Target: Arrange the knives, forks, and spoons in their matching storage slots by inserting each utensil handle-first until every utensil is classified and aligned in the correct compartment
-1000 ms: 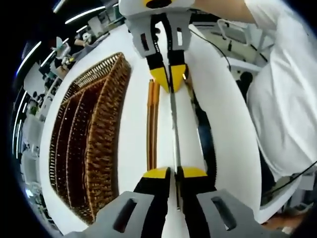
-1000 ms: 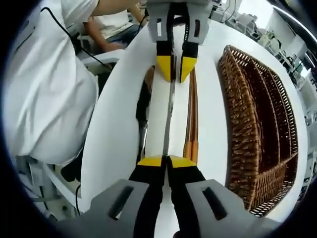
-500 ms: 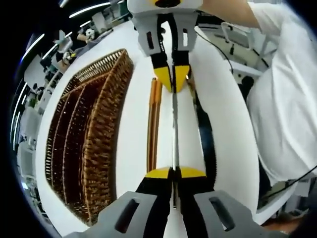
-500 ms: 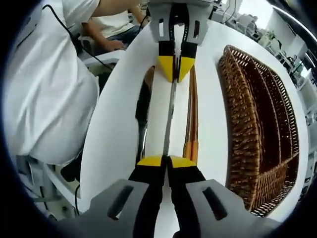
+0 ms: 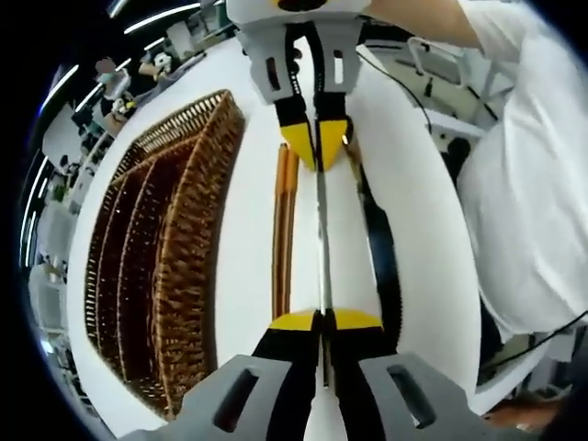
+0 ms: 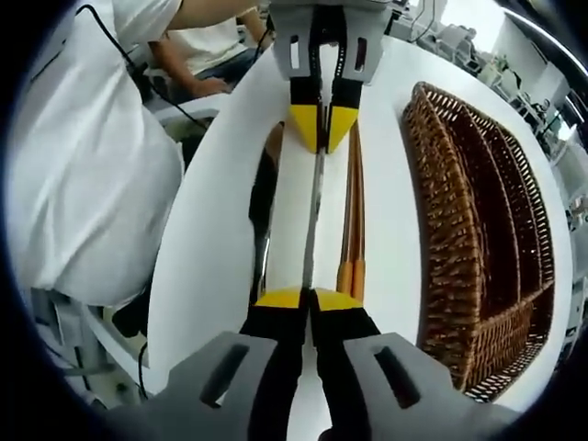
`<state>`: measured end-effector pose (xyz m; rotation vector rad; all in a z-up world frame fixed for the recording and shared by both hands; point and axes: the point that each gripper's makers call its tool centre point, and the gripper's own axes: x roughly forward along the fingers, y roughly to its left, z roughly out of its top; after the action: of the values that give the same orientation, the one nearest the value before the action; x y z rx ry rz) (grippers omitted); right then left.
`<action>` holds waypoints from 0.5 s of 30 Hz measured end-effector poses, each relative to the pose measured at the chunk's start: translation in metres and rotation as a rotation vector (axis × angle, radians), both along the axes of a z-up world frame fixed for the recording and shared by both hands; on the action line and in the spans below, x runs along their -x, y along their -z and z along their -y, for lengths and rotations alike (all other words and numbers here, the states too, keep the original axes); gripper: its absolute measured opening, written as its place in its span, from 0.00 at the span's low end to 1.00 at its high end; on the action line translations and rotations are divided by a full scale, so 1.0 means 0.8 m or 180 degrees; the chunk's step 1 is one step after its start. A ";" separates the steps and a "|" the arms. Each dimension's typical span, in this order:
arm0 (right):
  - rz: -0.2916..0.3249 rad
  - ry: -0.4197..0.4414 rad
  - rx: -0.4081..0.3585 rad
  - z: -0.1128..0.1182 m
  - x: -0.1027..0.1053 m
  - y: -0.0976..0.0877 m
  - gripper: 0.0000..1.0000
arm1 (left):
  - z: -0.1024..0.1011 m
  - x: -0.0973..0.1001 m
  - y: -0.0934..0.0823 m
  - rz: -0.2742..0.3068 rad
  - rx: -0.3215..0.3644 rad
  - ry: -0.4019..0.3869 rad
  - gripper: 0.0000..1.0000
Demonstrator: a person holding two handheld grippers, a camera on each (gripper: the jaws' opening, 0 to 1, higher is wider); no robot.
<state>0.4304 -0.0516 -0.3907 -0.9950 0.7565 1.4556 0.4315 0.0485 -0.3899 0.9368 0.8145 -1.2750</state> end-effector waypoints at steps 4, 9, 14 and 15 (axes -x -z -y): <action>0.0013 0.0007 0.0005 -0.001 -0.002 -0.007 0.01 | -0.001 0.000 -0.002 -0.0025 -0.0012 -0.0018 0.02; 0.0039 0.0014 -0.0016 -0.002 -0.005 -0.018 0.01 | -0.003 -0.004 -0.015 -0.0020 0.0000 -0.0044 0.02; 0.0087 0.0001 -0.0030 -0.004 -0.009 -0.033 0.01 | -0.005 -0.006 -0.029 -0.0020 0.0009 -0.0051 0.02; 0.0102 0.0001 -0.0039 -0.004 -0.010 -0.038 0.01 | -0.005 -0.007 -0.032 -0.0016 0.0016 -0.0052 0.02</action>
<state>0.4384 -0.0481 -0.3606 -1.0066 0.7236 1.4393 0.4374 0.0528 -0.3640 0.9215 0.8210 -1.2653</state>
